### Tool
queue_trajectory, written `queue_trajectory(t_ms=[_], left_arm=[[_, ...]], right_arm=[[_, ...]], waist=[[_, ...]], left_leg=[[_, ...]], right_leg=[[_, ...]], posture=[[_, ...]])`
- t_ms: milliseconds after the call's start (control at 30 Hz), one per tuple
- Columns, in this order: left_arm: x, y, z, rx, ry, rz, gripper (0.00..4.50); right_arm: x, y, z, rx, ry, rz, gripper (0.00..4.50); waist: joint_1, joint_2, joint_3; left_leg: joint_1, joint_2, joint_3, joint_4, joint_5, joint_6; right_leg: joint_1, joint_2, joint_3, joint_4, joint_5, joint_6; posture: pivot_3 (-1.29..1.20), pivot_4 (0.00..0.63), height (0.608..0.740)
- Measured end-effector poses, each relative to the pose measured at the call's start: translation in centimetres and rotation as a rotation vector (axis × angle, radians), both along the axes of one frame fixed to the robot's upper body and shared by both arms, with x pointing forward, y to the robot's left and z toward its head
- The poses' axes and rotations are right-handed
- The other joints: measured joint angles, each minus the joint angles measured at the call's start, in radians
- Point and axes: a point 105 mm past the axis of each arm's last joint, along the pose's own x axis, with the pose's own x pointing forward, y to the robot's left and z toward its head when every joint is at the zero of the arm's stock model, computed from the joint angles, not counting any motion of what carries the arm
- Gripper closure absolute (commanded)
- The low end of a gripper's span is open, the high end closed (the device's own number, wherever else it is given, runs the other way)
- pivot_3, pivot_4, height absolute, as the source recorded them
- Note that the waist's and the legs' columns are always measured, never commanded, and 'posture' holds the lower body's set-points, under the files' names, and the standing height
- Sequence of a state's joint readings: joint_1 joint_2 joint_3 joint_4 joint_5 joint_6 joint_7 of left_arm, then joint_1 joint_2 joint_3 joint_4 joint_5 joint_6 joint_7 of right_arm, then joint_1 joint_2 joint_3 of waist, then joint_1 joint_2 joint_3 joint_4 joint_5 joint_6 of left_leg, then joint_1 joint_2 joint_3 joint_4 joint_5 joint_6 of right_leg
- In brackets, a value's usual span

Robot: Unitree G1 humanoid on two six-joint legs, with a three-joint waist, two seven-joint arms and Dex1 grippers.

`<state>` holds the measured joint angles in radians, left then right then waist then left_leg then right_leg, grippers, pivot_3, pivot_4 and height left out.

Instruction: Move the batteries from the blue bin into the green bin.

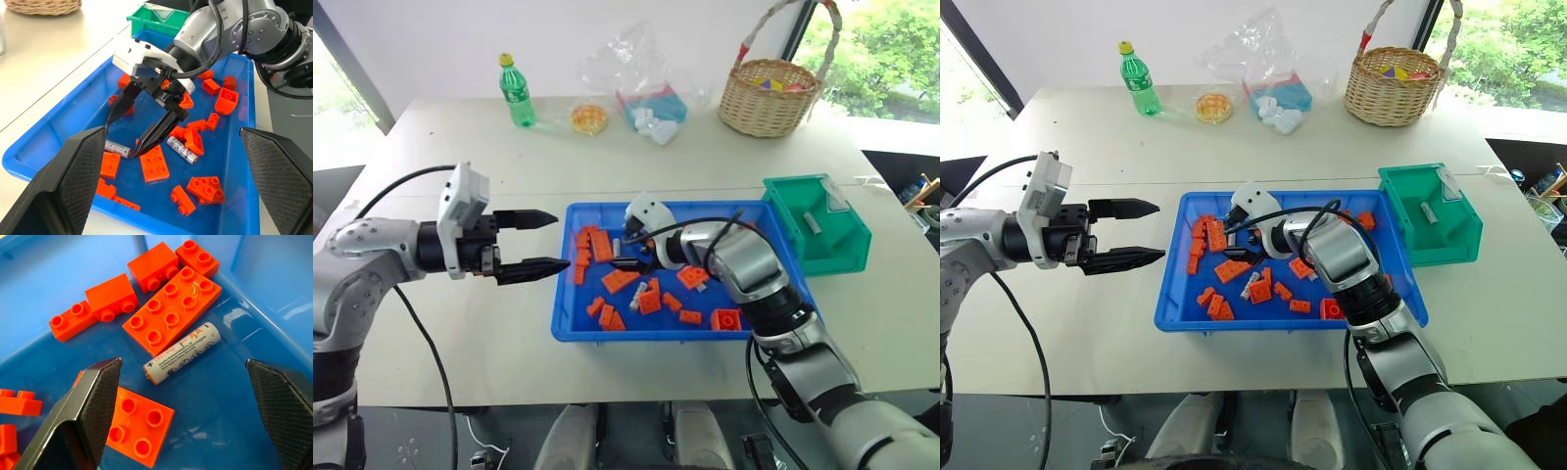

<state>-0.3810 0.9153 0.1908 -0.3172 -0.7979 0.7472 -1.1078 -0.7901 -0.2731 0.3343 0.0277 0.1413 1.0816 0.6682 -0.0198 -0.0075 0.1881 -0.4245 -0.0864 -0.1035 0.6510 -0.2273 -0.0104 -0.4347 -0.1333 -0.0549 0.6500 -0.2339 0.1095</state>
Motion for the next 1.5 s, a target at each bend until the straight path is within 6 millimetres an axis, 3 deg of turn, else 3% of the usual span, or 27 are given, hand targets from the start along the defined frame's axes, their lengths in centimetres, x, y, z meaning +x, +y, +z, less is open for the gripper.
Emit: queue_trajectory(t_ms=[433, 533, 733, 767, 1167, 1300, 1400, 1500], left_arm=[[0.2, 0.1, 0.1, -0.003, -0.001, 0.004, 0.0], [0.4, 0.1, 0.5, -0.007, -0.012, 0.006, 0.0], [0.4, 0.2, 0.5, -0.011, -0.012, 0.007, 0.0], [0.4, 0.2, 0.5, -0.013, -0.014, 0.006, 0.0], [0.7, -0.2, 0.6, -0.024, -0.019, -0.014, 0.0], [0.5, -0.4, 0.4, -0.026, -0.013, -0.032, 0.0], [0.5, -0.7, 0.1, -0.027, 0.0, -0.042, 0.0], [0.5, -1.0, -0.1, -0.029, -0.002, -0.053, 0.0]], right_arm=[[0.3, 1.0, -0.9, -0.021, -0.035, 0.012, 0.35], [0.8, 0.3, -1.0, -0.05, -0.079, 0.016, 1.21], [1.4, -0.9, -1.0, -0.083, -0.118, 0.011, 4.26], [1.4, -0.9, -0.9, -0.084, -0.119, 0.013, 4.48], [0.9, -1.3, -0.2, -0.076, -0.11, 0.029, 4.49], [0.7, -3.9, 3.6, 0.003, -0.146, -0.042, 4.49], [0.4, -8.9, 7.9, 0.052, -0.212, -0.185, 4.49], [-0.1, -14.1, 10.2, 0.041, -0.26, -0.344, 4.49]], waist=[[0.0, 0.0, 0.0], [0.001, 0.0, 0.0], [0.0, 0.0, 0.0], [-0.001, 0.0, 0.0], [0.0, 0.0, 0.0], [0.008, 0.0, 0.0], [0.013, -0.001, 0.0], [0.011, -0.001, 0.0]], left_leg=[[0.0, 0.0, 0.0, 0.0, 0.0, 0.0], [0.0, 0.0, 0.0, 0.0, 0.0, 0.0], [0.0, 0.0, 0.0, 0.0, 0.0, 0.0], [0.0, 0.0, 0.0, 0.0, 0.0, 0.0], [0.0, 0.0, 0.0, 0.0, 0.0, 0.0], [-0.001, 0.0, 0.0, 0.0, 0.0, 0.0], [-0.001, -0.001, 0.0, 0.0, 0.0, 0.0], [-0.001, 0.0, 0.0, 0.0, 0.0, 0.001]], right_leg=[[0.0, 0.0, 0.0, 0.0, 0.0, 0.0], [0.0, 0.0, 0.0, 0.0, 0.0, 0.0], [0.0, 0.0, 0.0, 0.0, 0.0, 0.0], [0.0, 0.0, 0.0, 0.0, 0.0, 0.0], [0.0, 0.0, 0.0, 0.0, 0.0, 0.0], [0.0, 0.0, 0.0, 0.0, 0.0, 0.0], [0.0, -0.001, -0.001, -0.001, 0.0, 0.0], [0.0, -0.001, -0.001, -0.001, 0.0, 0.0]], posture=[[0.0, 0.15, 0.693], [0.0, 0.15, 0.693], [0.0, 0.15, 0.693], [0.0, 0.15, 0.693], [0.0, 0.15, 0.693], [0.0, 0.15, 0.693], [0.0, 0.15, 0.693], [0.0, 0.15, 0.693]])
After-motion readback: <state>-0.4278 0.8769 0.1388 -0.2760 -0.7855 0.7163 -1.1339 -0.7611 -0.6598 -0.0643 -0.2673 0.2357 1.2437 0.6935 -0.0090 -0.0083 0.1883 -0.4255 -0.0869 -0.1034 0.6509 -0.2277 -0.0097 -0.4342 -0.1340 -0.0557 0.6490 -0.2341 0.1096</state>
